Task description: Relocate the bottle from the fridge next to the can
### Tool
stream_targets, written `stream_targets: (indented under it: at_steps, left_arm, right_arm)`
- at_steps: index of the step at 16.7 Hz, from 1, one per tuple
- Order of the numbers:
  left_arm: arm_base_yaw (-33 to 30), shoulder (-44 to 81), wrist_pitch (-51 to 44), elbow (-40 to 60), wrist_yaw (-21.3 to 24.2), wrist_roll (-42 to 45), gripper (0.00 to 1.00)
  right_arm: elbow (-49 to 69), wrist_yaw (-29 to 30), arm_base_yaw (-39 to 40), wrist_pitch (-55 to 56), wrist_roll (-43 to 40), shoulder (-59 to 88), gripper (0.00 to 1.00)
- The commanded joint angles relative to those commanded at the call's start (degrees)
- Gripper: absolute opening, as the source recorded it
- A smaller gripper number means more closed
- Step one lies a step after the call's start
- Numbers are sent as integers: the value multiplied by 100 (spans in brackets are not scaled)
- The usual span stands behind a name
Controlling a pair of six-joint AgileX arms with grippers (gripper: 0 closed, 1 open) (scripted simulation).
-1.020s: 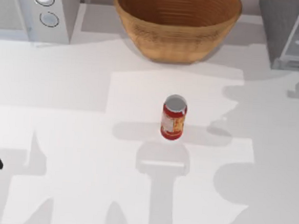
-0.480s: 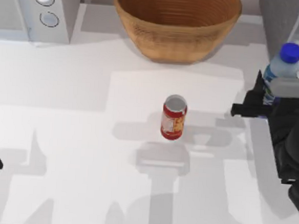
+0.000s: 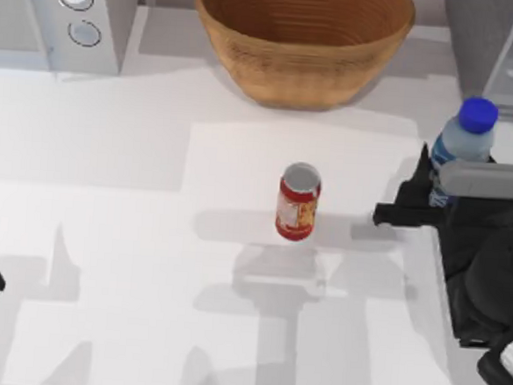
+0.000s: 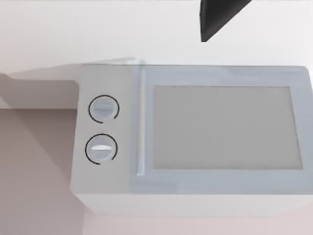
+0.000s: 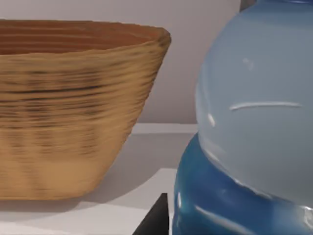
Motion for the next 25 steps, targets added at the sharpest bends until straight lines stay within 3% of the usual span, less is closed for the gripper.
stream_targets:
  at_steps: [6,19,25]
  left_arm:
    - [0,0,0,0,0,0,100]
    - [0,0,0,0,0,0,100]
    - [0,0,0,0,0,0,100]
  right_arm:
    - [-20,20,22,17,-13,8,0]
    - [-20,20,22,17,-13,8,98]
    - [-20,20,22,17,-13,8,100]
